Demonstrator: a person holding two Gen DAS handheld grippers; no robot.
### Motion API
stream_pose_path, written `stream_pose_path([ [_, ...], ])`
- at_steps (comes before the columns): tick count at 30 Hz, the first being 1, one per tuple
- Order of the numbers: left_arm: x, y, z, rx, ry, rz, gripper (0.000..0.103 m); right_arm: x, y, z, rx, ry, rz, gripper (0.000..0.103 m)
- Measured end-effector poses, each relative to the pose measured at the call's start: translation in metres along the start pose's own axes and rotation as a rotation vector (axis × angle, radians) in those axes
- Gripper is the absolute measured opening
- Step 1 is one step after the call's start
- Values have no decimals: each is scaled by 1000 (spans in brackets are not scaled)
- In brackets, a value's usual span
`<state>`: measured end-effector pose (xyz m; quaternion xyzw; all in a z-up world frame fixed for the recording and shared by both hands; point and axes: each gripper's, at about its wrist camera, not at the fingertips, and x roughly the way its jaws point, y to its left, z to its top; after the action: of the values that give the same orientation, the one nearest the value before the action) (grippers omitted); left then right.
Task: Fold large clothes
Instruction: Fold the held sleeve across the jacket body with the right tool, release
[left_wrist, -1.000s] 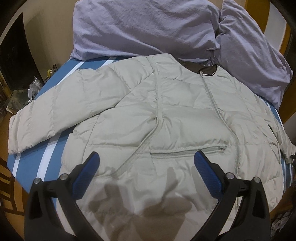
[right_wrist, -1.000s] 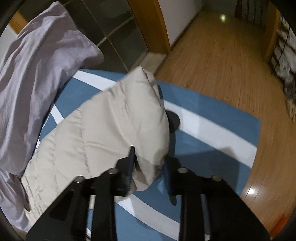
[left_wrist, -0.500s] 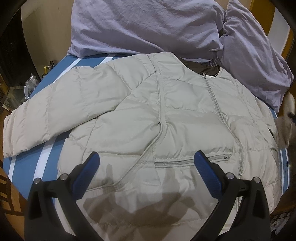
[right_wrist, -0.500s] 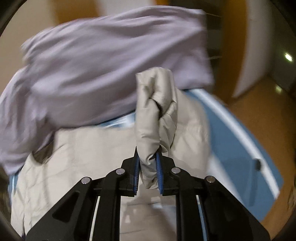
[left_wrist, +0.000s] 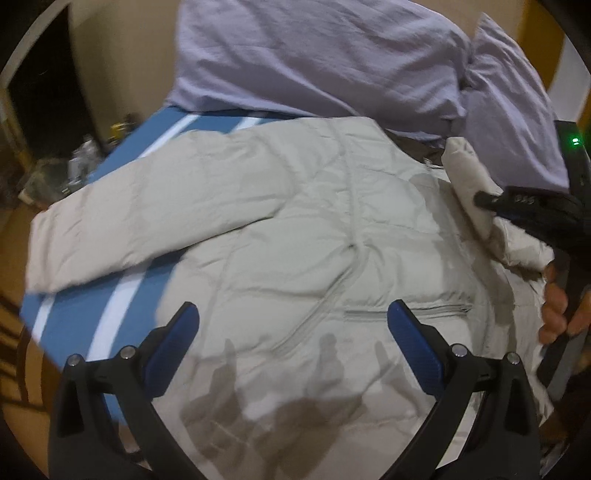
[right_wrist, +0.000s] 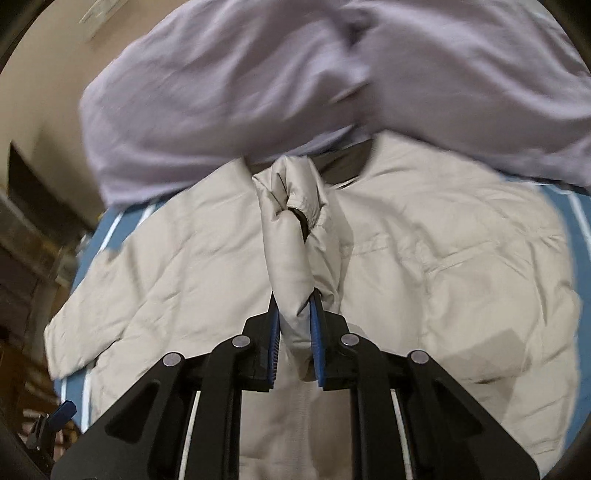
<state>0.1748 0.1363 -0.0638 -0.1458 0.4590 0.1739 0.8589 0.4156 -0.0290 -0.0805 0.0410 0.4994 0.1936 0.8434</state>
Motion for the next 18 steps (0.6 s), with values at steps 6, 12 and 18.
stream_pose_path([
  [6,-31,35,-5,-106,-54,26,101,16,39,-23,-89,128,69,31],
  [12,-24,87,7,-153,-71,43,101,-28,15,-5,-60,-103,-68,34],
  [18,-16,134,7,-194,-69,65,101,-3,-10,0,51,-72,-238,68],
])
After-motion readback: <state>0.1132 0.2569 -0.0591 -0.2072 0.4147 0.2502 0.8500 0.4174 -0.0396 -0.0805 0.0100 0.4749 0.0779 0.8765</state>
